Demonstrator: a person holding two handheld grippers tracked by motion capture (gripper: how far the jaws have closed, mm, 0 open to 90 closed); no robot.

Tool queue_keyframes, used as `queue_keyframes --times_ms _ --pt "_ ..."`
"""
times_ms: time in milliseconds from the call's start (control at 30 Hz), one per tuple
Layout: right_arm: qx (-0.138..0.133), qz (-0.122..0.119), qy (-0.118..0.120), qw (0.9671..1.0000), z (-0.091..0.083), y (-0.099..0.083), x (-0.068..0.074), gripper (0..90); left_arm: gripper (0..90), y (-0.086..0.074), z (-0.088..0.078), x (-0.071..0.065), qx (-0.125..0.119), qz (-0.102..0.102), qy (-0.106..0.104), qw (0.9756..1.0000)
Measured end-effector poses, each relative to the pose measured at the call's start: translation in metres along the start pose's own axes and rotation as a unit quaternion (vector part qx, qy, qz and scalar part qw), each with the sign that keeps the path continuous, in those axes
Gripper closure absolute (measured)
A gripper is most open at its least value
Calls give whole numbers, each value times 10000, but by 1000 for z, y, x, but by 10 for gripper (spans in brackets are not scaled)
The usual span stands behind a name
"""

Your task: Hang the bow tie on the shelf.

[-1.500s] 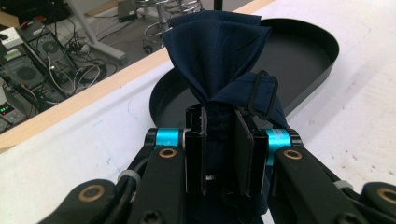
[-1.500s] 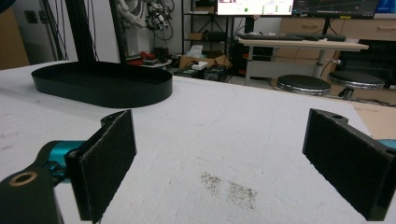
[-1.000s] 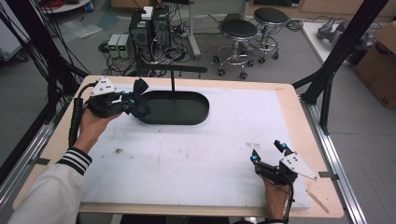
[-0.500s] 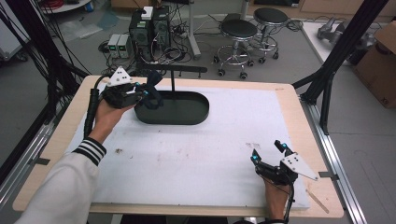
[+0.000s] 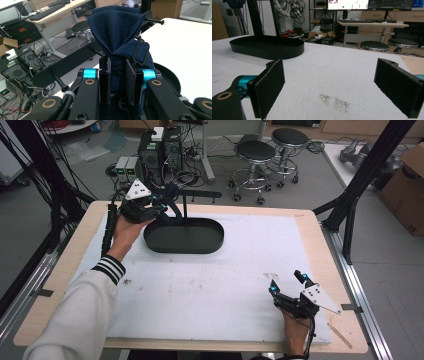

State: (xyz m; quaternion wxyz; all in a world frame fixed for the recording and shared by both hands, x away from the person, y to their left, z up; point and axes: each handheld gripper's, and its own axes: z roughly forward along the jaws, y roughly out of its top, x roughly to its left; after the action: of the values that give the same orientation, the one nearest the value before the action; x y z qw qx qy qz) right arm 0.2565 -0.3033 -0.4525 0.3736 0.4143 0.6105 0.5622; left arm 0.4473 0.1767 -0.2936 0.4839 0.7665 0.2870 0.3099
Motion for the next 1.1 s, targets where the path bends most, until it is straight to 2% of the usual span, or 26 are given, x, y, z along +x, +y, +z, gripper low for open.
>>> queue_keyframes --times_ms 400,533,833,933,1100 --pt "4 5 -4 10000 0 0 0 87 757 8 16 7 -91 48 176 9998" --pt "5 -4 -8 10000 0 0 0 87 756 10 22 10 -102 192 224 9995" --pt "-13 8 -1 10000 0 0 -1 87 756 4 33 22 -133 114 376 9991" --pt "-10 23 -7 10000 0 0 -1 87 756 4 35 24 -162 42 355 9992" --pt "1 35 -11 10000 0 0 -1 87 756 7 39 23 -169 148 429 9988"
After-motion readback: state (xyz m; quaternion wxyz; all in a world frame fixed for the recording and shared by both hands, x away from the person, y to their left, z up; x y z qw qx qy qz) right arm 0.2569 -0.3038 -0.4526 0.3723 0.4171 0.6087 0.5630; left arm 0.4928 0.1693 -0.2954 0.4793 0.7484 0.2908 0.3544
